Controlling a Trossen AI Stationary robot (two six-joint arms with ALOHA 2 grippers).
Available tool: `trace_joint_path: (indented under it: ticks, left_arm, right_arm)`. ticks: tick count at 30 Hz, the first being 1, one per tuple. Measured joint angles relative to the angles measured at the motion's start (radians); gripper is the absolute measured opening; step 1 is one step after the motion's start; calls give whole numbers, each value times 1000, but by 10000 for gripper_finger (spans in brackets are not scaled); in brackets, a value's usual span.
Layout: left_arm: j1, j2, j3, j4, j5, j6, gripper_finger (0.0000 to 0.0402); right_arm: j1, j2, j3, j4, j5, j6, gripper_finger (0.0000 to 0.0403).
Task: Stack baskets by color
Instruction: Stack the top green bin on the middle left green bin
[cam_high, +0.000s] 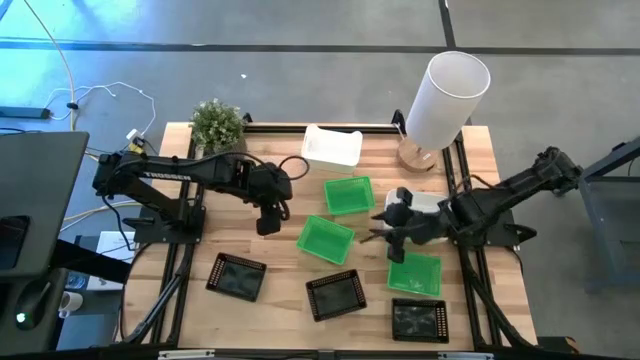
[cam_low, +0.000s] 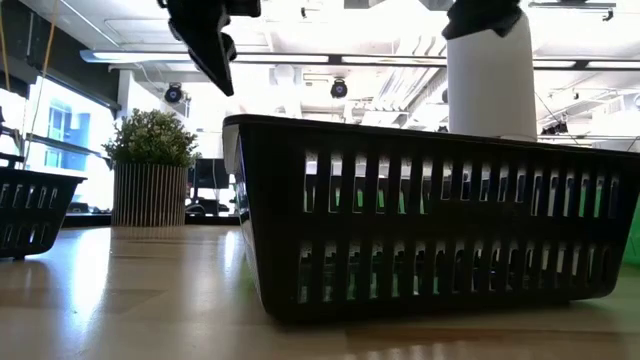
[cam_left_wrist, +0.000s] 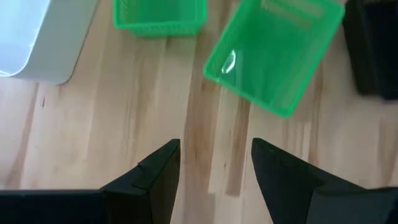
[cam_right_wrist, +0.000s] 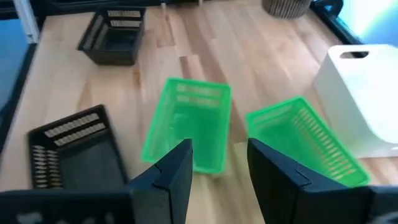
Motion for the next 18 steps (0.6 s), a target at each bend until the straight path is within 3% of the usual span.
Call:
trace_joint_path:
  ticks: [18]
  left_arm:
    - [-124,0,-61,-44,53,49,184]
  right_arm:
    - [-335,1,0,221,-315,-271,140]
